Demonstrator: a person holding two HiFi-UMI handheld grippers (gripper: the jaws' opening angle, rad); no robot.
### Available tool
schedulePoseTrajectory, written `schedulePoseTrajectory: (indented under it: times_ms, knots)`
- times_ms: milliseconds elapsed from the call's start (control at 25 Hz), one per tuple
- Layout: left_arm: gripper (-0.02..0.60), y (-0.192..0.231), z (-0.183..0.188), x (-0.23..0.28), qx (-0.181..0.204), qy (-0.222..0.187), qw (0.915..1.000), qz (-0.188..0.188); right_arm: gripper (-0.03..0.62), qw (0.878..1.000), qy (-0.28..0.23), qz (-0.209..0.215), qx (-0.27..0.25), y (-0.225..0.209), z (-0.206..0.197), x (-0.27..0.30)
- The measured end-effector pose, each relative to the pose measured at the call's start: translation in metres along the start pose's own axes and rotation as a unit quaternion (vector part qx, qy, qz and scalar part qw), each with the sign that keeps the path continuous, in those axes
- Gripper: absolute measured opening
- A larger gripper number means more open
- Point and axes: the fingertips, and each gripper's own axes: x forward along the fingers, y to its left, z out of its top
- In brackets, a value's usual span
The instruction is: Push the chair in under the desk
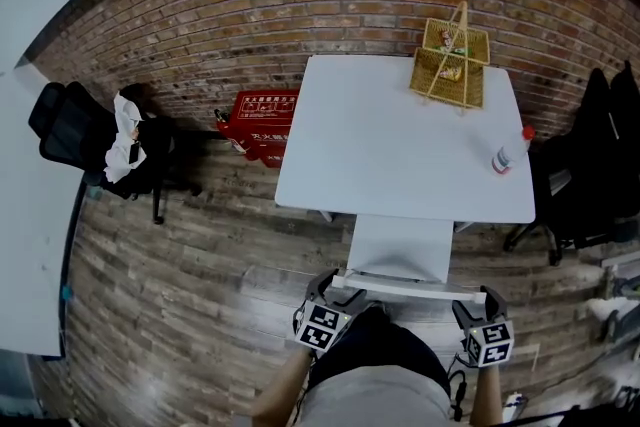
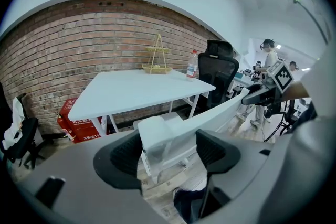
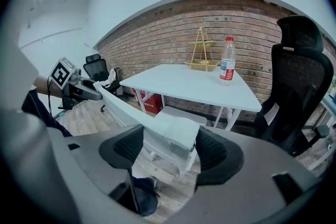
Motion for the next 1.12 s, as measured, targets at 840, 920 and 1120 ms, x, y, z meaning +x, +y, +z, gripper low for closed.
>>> schedulePoseTrajectory:
  times_ms: [840, 920, 1120]
  knots:
    - [0.325, 0.021, 0.022, 0.022, -0.001, 0.000, 1.0000, 0.001, 0.314, 1.000, 0.006, 0.002, 0.002, -0.015, 0.021, 0.025]
    - [0.325, 0.022, 0.025, 0.024, -0.001, 0.000, 1.0000, 0.003, 0.314, 1.000, 0.003, 0.002, -0.001, -0.018, 0.024, 0.027]
    - [0.325, 0.025, 0.026, 0.032, -0.004, 0.003, 1.0000, 0.006, 0.314, 1.000, 0.001, 0.006, -0.005, -0.026, 0.030, 0.033]
